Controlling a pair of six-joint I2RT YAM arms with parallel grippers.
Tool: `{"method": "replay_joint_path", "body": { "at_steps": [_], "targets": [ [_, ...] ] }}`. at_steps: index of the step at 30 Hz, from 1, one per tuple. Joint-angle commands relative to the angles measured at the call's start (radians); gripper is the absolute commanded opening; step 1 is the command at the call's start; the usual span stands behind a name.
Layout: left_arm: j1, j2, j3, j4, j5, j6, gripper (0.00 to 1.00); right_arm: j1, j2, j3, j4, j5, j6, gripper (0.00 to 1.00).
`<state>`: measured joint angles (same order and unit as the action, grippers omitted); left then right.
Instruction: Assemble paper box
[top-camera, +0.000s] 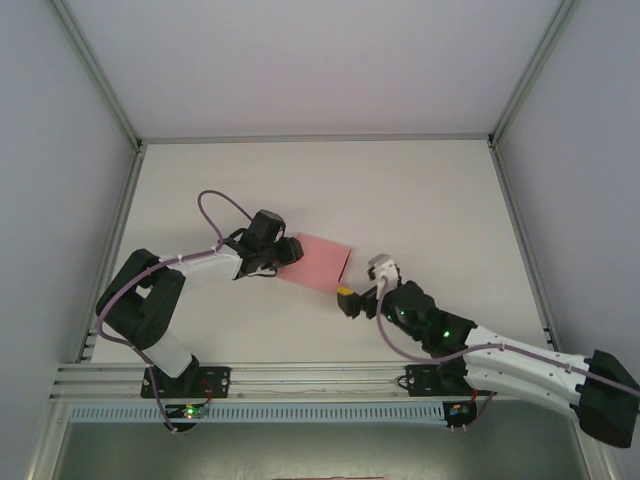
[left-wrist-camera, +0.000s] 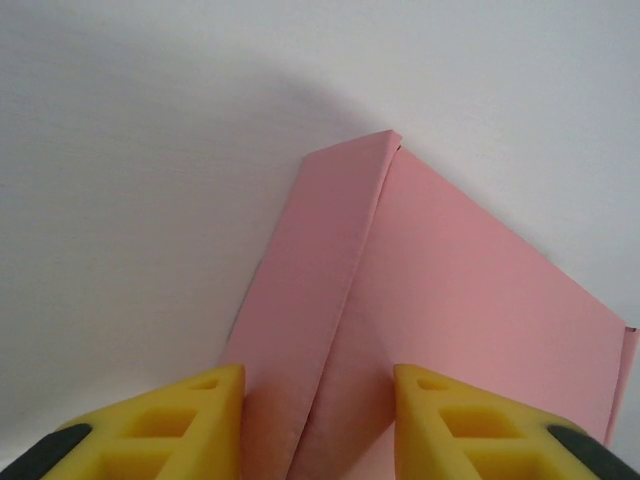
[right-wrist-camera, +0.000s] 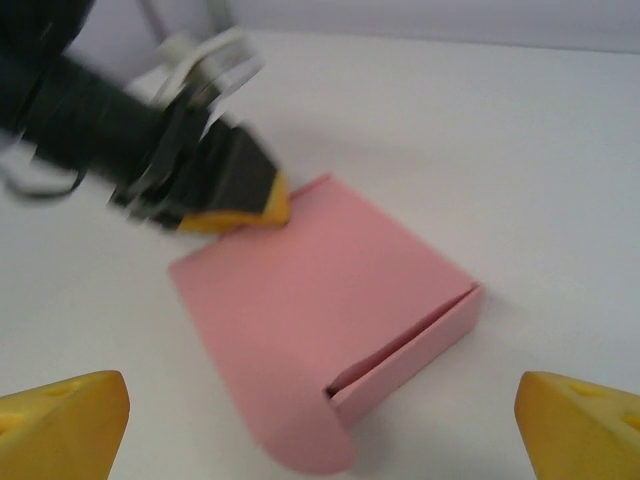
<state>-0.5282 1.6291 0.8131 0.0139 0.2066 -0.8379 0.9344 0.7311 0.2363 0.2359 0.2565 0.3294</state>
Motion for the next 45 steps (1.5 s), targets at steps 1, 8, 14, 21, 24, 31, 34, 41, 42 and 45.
{"method": "replay_joint_path", "body": {
  "at_steps": [1,8,14,21,24,31,34,41,42,45],
  "targets": [
    [-0.002,0.051,-0.049,-0.056,-0.020,0.023,0.33,-0.083,0.031,0.076,-0.102,0.030,0.252,0.98],
    [0.002,0.018,-0.118,0.001,0.019,0.024,0.26,-0.292,0.283,0.175,-0.123,-0.227,0.420,0.98],
    [0.027,-0.013,-0.183,0.050,0.036,0.010,0.23,-0.375,0.472,0.222,0.017,-0.349,0.418,0.98],
    [0.065,0.001,-0.248,0.173,0.141,-0.004,0.11,-0.390,0.672,0.295,0.106,-0.497,0.410,0.98],
    [0.093,0.005,-0.277,0.217,0.180,-0.020,0.11,-0.389,0.755,0.337,0.120,-0.540,0.412,0.98],
    [0.105,-0.015,-0.311,0.228,0.165,-0.019,0.11,-0.398,0.852,0.363,0.177,-0.565,0.451,0.98],
    [0.108,-0.010,-0.322,0.258,0.173,-0.030,0.10,-0.393,0.918,0.377,0.255,-0.652,0.493,0.98],
    [0.107,0.008,-0.318,0.276,0.179,-0.041,0.10,-0.399,0.953,0.315,0.531,-0.780,0.605,0.81],
    [0.108,0.009,-0.317,0.280,0.183,-0.043,0.10,-0.397,0.947,0.315,0.536,-0.790,0.603,0.78],
    [0.108,-0.001,-0.307,0.276,0.176,-0.037,0.11,-0.396,0.916,0.302,0.541,-0.798,0.603,0.64]
  ]
}}
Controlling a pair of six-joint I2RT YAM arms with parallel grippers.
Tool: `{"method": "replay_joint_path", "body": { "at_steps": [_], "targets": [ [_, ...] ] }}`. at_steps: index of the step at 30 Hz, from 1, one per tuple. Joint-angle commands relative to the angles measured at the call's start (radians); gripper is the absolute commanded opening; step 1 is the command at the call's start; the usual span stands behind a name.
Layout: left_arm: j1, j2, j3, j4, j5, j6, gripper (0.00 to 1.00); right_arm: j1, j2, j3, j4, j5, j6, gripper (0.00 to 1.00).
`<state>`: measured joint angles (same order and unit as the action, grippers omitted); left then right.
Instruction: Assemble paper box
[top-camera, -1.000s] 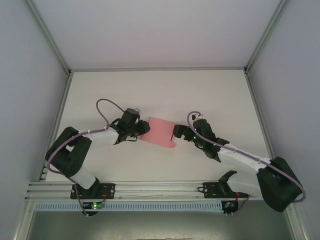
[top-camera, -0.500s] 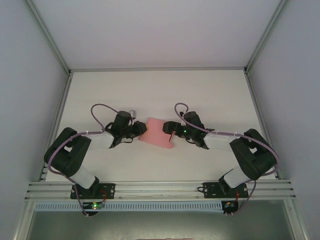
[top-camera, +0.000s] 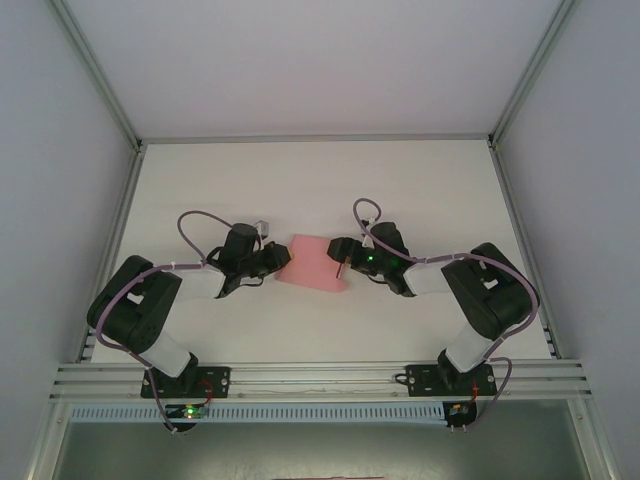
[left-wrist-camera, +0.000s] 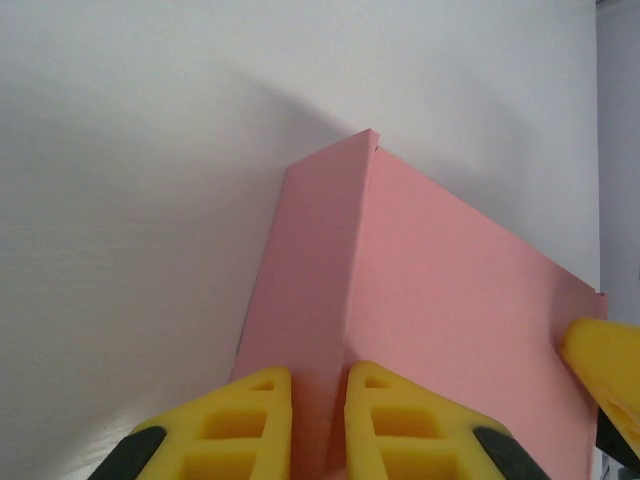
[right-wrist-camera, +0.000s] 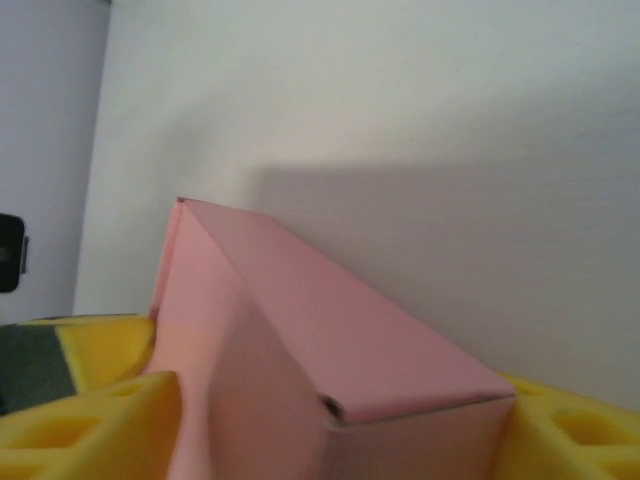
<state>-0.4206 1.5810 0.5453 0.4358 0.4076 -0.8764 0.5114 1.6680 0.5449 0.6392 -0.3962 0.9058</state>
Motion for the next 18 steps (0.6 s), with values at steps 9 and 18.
{"method": "replay_joint_path", "body": {
  "at_steps": [9,18],
  "targets": [
    [-0.002,-0.036,0.010,-0.150,0.007,0.070,0.30,0.020,-0.121,-0.039,0.096,-0.123,0.018,0.45],
    [-0.098,-0.427,0.243,-0.510,-0.244,0.782,1.00,-0.081,-0.316,-0.037,-0.106,-0.184,0.129,0.46]
  ]
}}
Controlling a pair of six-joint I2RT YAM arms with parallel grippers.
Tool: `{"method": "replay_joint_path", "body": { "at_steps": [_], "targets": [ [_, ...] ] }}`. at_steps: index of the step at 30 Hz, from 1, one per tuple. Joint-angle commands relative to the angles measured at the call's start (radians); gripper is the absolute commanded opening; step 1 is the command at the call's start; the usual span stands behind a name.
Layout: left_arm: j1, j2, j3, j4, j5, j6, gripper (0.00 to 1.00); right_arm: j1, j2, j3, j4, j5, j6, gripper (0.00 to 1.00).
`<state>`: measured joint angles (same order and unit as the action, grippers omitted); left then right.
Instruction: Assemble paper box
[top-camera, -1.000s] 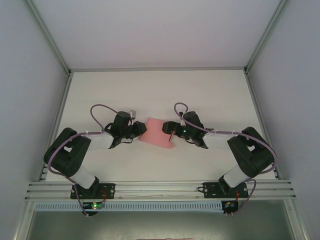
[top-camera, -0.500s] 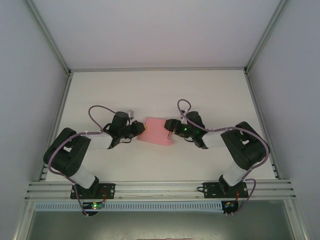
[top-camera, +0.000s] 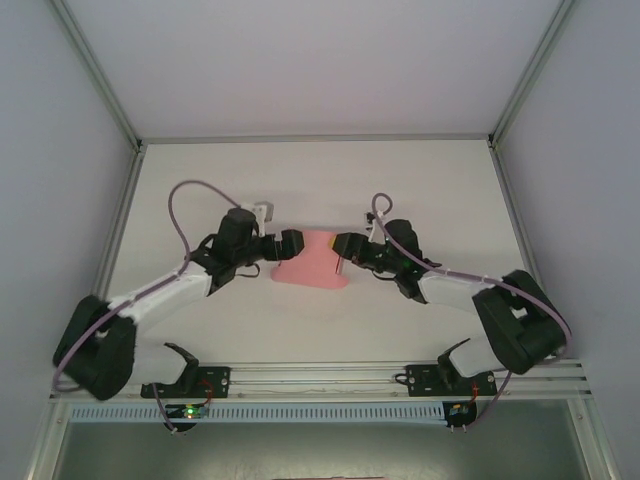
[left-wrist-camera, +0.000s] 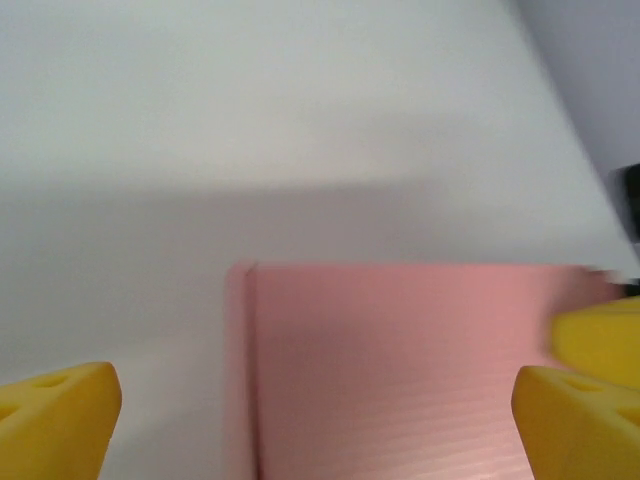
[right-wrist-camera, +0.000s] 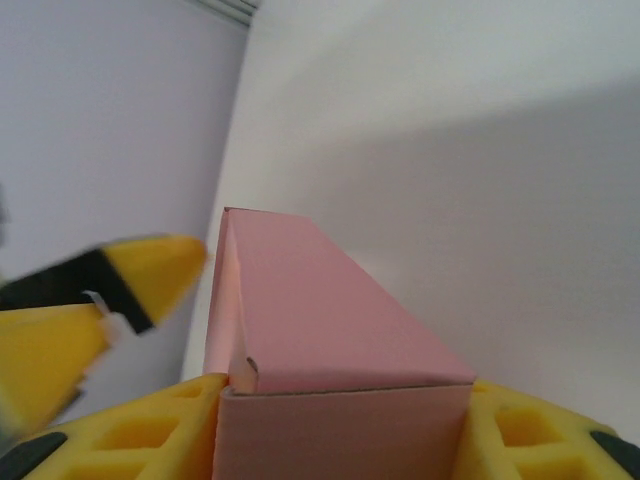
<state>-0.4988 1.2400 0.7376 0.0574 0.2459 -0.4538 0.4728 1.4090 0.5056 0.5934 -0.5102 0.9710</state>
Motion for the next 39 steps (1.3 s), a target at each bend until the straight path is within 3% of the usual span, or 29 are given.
{"method": "replay_joint_path", "body": {
  "at_steps": [1,5,6,10,13,19,30,34,37,39],
  "targets": [
    [-0.020,-0.107,0.053,-0.130,-0.035,0.449,1.00,-0.068,-0.079,0.009,-0.104,-0.094,0.097,0.46],
    [-0.067,-0.102,0.158,-0.373,0.256,0.805,1.00,-0.168,-0.122,0.041,-0.250,-0.245,0.225,0.44],
    [-0.100,-0.093,0.179,-0.428,0.252,0.889,1.00,-0.187,-0.128,0.038,-0.252,-0.275,0.255,0.41],
    [-0.282,-0.027,0.213,-0.483,-0.101,1.064,1.00,-0.258,-0.136,0.029,-0.281,-0.417,0.384,0.36],
    [-0.362,0.024,0.261,-0.536,-0.151,1.165,1.00,-0.284,-0.137,0.021,-0.289,-0.467,0.450,0.36],
    [-0.386,0.064,0.280,-0.424,-0.256,1.194,1.00,-0.293,-0.138,0.026,-0.348,-0.523,0.444,0.31],
    [-0.422,0.205,0.368,-0.435,-0.347,1.217,0.89,-0.295,-0.141,0.006,-0.331,-0.523,0.497,0.31],
    [-0.424,0.189,0.344,-0.383,-0.363,1.207,0.80,-0.301,-0.141,-0.001,-0.305,-0.533,0.514,0.31],
    [-0.424,0.175,0.338,-0.371,-0.361,1.202,0.60,-0.295,-0.141,-0.006,-0.288,-0.535,0.517,0.31],
    [-0.425,0.167,0.339,-0.381,-0.341,1.211,0.55,-0.287,-0.142,-0.007,-0.290,-0.527,0.520,0.40]
  ]
}}
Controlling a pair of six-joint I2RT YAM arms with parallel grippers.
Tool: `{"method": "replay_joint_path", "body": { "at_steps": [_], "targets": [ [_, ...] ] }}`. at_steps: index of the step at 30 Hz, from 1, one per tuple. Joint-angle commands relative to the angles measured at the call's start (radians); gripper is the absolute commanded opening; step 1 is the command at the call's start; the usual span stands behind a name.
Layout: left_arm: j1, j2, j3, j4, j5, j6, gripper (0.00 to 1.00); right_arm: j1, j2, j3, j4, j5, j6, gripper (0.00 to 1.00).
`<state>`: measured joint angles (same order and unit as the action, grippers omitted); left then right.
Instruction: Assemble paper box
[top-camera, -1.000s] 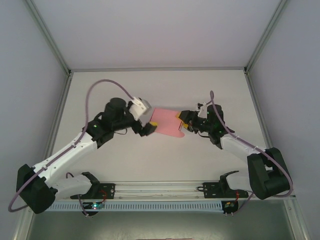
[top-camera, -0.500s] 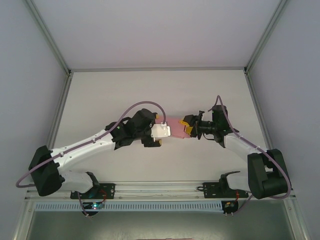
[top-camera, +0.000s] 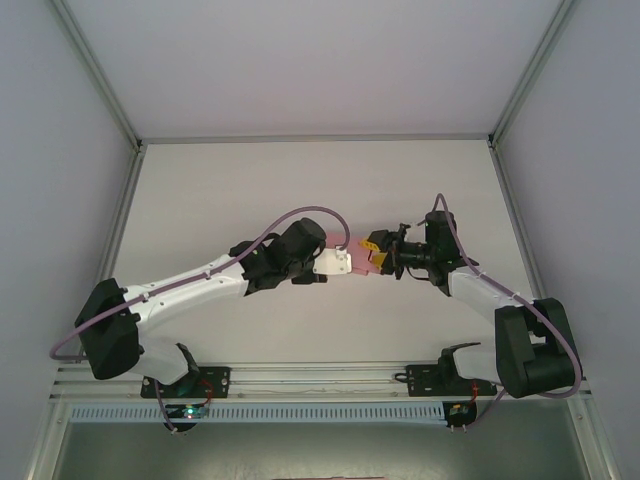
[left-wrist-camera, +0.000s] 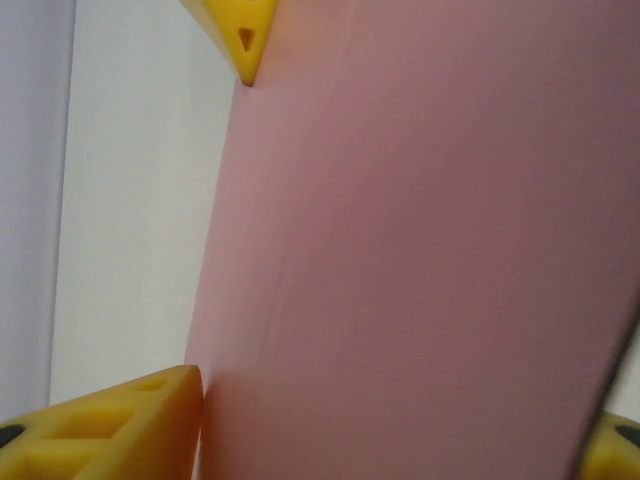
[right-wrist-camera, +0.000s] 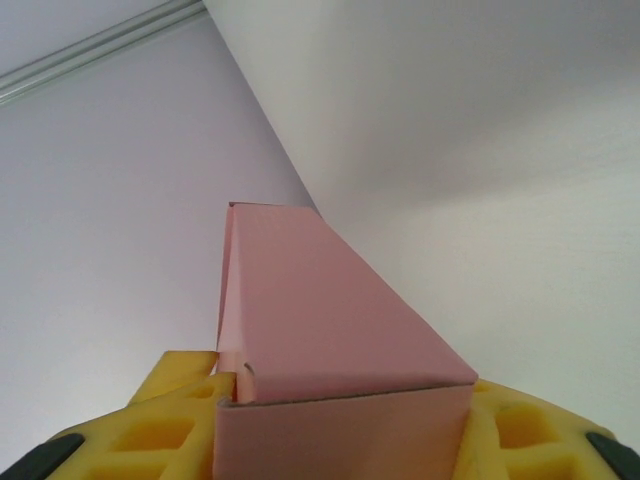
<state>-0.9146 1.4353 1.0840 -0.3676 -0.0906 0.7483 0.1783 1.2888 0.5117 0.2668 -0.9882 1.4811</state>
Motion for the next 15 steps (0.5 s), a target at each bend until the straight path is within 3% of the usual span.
{"method": "replay_joint_path", "body": {
  "at_steps": [1,2,4,6,7,8,9,12,14,15],
  "targets": [
    [-0.009,-0.029,-0.004,0.039,0.007,0.008,0.52,0.011,-0.022,-0.012,0.036,-0.049,0.005,0.52],
    [-0.010,-0.030,-0.001,0.033,0.018,0.007,0.50,0.012,-0.022,-0.011,0.035,-0.050,-0.005,0.63],
    [-0.010,-0.032,0.000,0.032,0.015,0.000,0.45,0.011,-0.032,-0.013,0.037,-0.038,-0.014,0.63],
    [-0.010,-0.033,-0.009,0.038,-0.008,-0.008,0.43,0.005,-0.056,-0.020,0.037,-0.010,-0.018,0.73],
    [-0.010,-0.033,-0.011,0.032,-0.011,-0.011,0.42,-0.003,-0.073,-0.026,0.036,0.012,-0.021,0.92],
    [-0.010,-0.032,-0.016,0.021,-0.009,-0.012,0.42,-0.010,-0.099,-0.034,0.038,0.047,-0.033,0.98],
    [-0.009,-0.029,-0.019,0.005,0.004,-0.012,0.43,-0.018,-0.131,-0.037,0.030,0.093,-0.062,0.98],
    [-0.002,-0.008,-0.031,-0.034,0.049,-0.058,0.38,-0.041,-0.264,0.033,-0.232,0.328,-0.336,0.98],
    [0.024,0.019,-0.022,-0.095,0.108,-0.111,0.37,-0.029,-0.377,0.136,-0.480,0.633,-0.618,0.98],
    [0.038,0.033,-0.017,-0.127,0.148,-0.127,0.37,-0.012,-0.434,0.146,-0.512,0.771,-0.725,0.98]
  ]
}}
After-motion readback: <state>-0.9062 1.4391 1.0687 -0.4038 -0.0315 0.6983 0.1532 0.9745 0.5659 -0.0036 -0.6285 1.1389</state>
